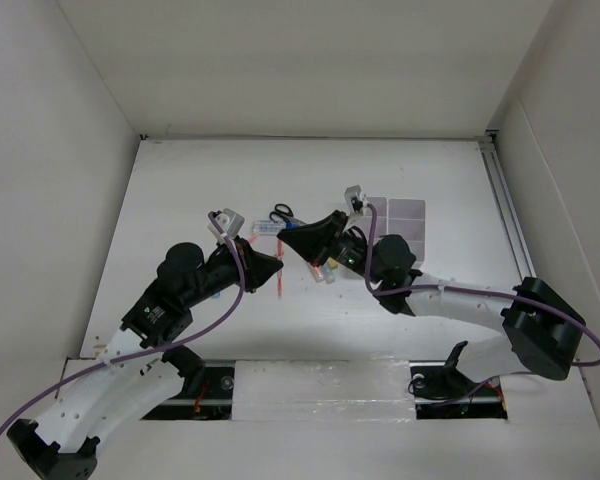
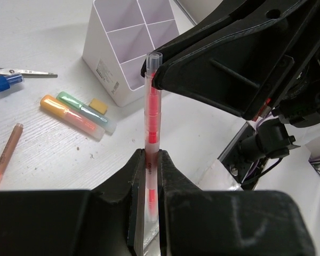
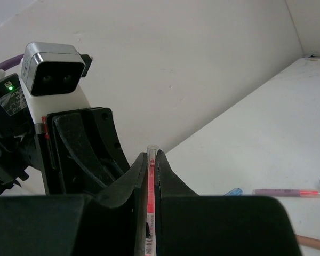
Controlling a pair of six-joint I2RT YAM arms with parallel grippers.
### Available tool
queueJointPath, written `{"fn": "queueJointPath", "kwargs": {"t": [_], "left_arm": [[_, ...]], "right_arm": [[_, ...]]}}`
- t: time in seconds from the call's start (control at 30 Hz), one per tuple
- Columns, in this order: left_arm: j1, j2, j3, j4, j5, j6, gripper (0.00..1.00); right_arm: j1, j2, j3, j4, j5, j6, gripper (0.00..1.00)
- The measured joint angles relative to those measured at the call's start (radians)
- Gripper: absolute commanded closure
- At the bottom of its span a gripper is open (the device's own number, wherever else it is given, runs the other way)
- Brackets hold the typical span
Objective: Sort the stationery into containers
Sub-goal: Cap the pen
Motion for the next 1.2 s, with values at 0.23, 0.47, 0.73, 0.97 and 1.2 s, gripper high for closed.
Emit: {"fn": "queueJointPath", "kwargs": {"t": [0.23, 0.47, 0.73, 0.97, 1.2], "left_arm": [[0.000, 0.000, 0.000, -0.011, -0.002, 0.000, 1.00], [-0.001, 0.003, 0.000, -0.031, -0.005, 0.000, 1.00], [-0.005, 0.015, 0.000, -0.033, 0.001, 0.001, 1.00], [-0.006, 0.020, 0.000, -0.036, 0.002, 0.003, 1.00], [-0.006, 0.021, 0.000, -0.042, 0.002, 0.004, 1.00]], "right_arm": [[0.010, 0.000, -0.009, 0.001, 0.015, -0.010, 1.00], [0.021, -0.017, -0.016, -0.037, 0.037, -0.051, 1.00], [0.050, -0.049, -0.016, -0.096, 0.082, -0.125, 1.00], [0.058, -0.050, -0.017, -0.103, 0.097, -0.148, 1.00], [0.062, -0.050, -0.020, -0.103, 0.102, -0.159, 1.00]]}}
